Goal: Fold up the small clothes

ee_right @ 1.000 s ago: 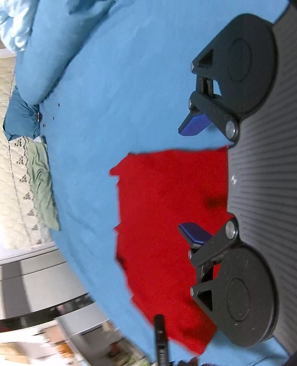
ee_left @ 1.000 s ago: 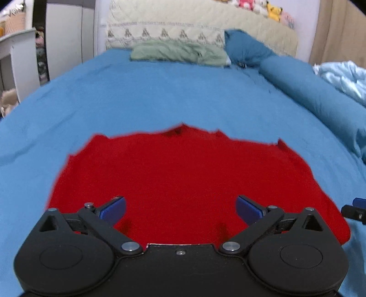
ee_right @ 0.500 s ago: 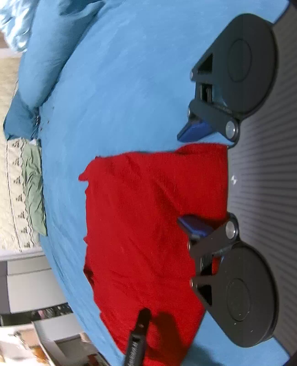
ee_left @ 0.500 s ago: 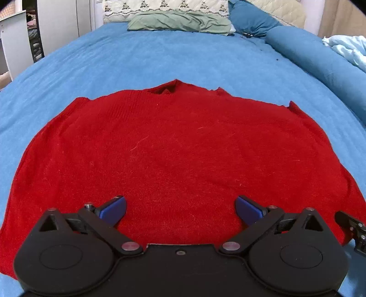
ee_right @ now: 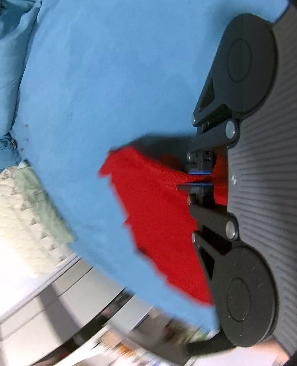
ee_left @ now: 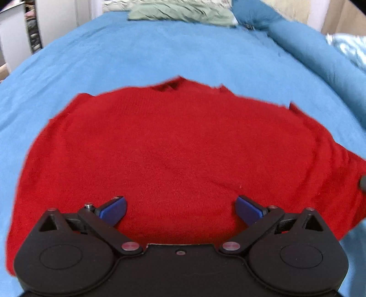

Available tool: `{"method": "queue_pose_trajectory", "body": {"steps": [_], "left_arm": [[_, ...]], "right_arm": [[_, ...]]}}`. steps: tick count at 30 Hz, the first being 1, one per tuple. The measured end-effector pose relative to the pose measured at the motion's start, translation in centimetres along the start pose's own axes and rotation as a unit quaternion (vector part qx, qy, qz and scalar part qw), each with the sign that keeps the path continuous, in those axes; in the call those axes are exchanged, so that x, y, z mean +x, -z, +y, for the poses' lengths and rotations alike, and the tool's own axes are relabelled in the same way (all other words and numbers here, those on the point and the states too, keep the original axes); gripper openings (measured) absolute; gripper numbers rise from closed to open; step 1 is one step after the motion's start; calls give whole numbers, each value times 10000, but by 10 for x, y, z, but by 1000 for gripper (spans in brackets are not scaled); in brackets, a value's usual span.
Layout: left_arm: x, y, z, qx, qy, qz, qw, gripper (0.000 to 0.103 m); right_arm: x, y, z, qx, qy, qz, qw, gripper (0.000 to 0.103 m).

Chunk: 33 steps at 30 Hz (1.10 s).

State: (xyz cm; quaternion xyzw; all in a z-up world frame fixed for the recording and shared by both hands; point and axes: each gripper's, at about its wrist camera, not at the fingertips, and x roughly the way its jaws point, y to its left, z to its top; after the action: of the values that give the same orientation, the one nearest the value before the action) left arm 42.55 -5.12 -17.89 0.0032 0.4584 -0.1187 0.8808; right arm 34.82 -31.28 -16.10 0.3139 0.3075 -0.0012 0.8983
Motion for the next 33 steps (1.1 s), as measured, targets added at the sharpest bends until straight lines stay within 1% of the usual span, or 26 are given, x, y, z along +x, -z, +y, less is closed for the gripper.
{"method": "queue_pose_trajectory", "body": {"steps": [3,5,7,8,10,11,13,15,17,18,19,20,21,22,23,24,25,26,27,29,30,33], "left_arm": [[-30,2,25,-146,-95,-255,9995,103],[-51,6,42,-156,-211,-418,9988,103],[-72,12,61,-168,-361,-592,9974,103],[-81,16,70,-174,-434,-663,9967,103],[-94,27,88,-207,-550,-747,9955,103],[-98,32,94,-235,-596,-761,9950,103],[-99,44,108,-314,-649,-739,9947,103],[-94,55,118,-433,-671,-595,9950,103],[-89,67,125,-501,-681,-467,9953,103],[-86,73,126,-513,-684,-432,9954,103],[-85,77,126,-523,-681,-415,9954,103],[-85,80,127,-543,-664,-405,9955,103],[-85,83,128,-582,-627,-406,9955,103],[-88,87,129,-621,-574,-425,9955,103],[-91,88,129,-664,-511,-465,9954,103],[-95,89,129,-702,-440,-528,9952,103],[-100,90,130,-728,-375,-607,9948,103],[-104,90,131,-754,-320,-699,9942,103],[-109,90,133,-792,-269,-799,9933,103],[-112,86,135,-867,-204,-899,9920,103],[-112,83,137,-924,-197,-931,9912,103],[-108,74,143,-1090,-136,-961,9893,103]], "right_arm": [[3,-21,49,-112,-662,-147,9976,21],[14,-27,92,-363,-1159,-90,9926,22],[32,-23,140,-737,-1735,147,9820,22],[43,-16,165,-969,-1993,300,9747,21],[72,5,211,-1509,-2363,815,9564,21],[91,22,231,-1758,-2449,1141,9466,21],[126,52,253,-2037,-2486,1678,9320,21],[160,82,263,-2212,-2334,2151,9221,22],[181,102,267,-2479,-2142,2355,9150,26],[187,107,266,-2534,-2054,2392,9145,28],[189,107,265,-2520,-2076,2403,9141,36],[188,105,263,-2462,-2185,2368,9141,47],[184,98,260,-2400,-2281,2291,9154,57],[175,93,258,-2391,-2318,2133,9185,76],[163,82,254,-2420,-2349,1888,9223,84],[150,81,252,-2440,-2390,1714,9241,85],[138,73,245,-2448,-2397,1565,9263,85],[124,66,236,-2456,-2265,1380,9324,86],[109,62,226,-2470,-2008,1159,9409,87],[86,63,207,-2499,-1535,763,9530,93],[77,68,196,-2515,-1236,623,9579,93],[64,99,167,-2579,-619,586,9624,93]]}}
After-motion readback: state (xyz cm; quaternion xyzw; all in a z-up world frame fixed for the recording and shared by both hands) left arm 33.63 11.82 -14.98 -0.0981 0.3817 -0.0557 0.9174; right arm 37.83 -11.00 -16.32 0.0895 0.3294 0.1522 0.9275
